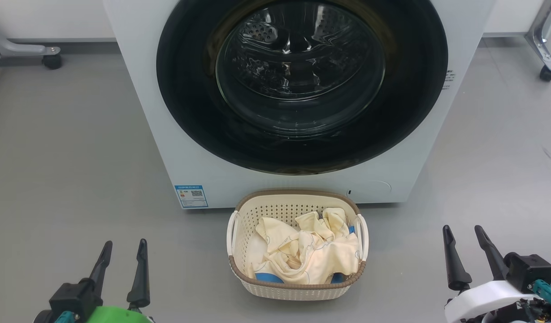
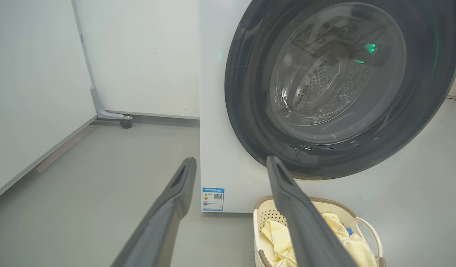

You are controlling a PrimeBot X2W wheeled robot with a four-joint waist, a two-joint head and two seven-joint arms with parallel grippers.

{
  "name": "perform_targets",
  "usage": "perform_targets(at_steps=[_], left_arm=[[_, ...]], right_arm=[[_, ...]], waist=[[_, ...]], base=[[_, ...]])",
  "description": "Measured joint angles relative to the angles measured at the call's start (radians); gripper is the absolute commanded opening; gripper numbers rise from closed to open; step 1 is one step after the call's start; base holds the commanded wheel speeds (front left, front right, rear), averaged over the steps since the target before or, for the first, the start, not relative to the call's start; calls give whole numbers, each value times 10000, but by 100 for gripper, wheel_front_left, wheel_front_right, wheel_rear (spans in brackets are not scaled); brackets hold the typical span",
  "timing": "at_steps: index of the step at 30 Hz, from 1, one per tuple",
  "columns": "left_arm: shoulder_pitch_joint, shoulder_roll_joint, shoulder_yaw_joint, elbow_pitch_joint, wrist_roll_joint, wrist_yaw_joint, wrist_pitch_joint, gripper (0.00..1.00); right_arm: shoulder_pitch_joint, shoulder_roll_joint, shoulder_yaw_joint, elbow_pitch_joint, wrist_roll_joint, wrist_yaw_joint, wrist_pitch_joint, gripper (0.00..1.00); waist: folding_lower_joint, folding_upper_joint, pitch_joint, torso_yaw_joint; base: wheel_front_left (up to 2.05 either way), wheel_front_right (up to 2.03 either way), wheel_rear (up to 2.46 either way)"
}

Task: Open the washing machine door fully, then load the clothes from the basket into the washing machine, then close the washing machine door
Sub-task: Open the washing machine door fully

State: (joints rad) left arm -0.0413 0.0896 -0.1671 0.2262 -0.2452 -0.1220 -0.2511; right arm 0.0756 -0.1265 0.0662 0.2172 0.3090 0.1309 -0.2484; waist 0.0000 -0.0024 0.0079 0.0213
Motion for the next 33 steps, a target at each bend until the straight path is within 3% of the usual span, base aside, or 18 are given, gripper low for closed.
perform_targets(at_steps=[33], left_arm=[[-5,-184,201,-84,-153,0,-2,100]], right_arm=[[-85,2,8,0,0,0,0,100]], waist=[[0,0,158,-181]], base=[[66,66,-132]])
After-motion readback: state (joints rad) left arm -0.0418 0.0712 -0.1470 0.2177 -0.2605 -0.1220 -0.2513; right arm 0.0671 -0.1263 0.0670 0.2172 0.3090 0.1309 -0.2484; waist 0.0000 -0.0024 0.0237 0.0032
